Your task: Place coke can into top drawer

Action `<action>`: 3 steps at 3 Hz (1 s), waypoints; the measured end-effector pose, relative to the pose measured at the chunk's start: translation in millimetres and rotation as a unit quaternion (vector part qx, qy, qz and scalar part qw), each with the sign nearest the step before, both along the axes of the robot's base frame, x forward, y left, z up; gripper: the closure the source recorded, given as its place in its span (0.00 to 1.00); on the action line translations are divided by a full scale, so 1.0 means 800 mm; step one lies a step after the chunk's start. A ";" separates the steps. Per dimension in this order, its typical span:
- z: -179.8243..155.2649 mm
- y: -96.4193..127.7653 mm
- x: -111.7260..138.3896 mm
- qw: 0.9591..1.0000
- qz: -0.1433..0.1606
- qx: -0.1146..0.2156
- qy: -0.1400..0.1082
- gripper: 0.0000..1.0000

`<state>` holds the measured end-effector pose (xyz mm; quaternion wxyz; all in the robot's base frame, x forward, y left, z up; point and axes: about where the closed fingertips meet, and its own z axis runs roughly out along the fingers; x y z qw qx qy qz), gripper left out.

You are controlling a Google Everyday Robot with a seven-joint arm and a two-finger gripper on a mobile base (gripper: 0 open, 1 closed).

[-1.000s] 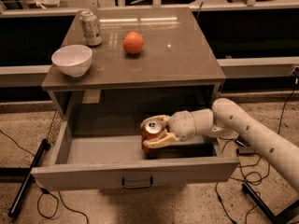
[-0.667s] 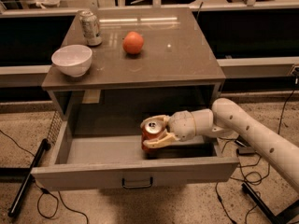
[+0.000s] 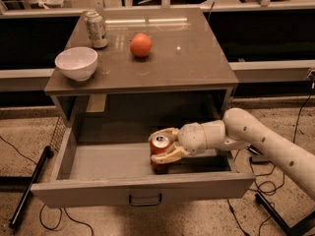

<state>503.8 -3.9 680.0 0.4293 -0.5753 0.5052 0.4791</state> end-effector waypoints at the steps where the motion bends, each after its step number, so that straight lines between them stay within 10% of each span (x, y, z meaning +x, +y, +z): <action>1: 0.001 0.001 -0.003 1.000 -0.010 -0.028 0.001 1.00; 3: 0.025 0.004 -0.009 0.997 -0.027 -0.071 -0.010 1.00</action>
Offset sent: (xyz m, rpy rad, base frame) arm -0.0055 -0.0081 0.0247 -0.1818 -0.0375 -0.0947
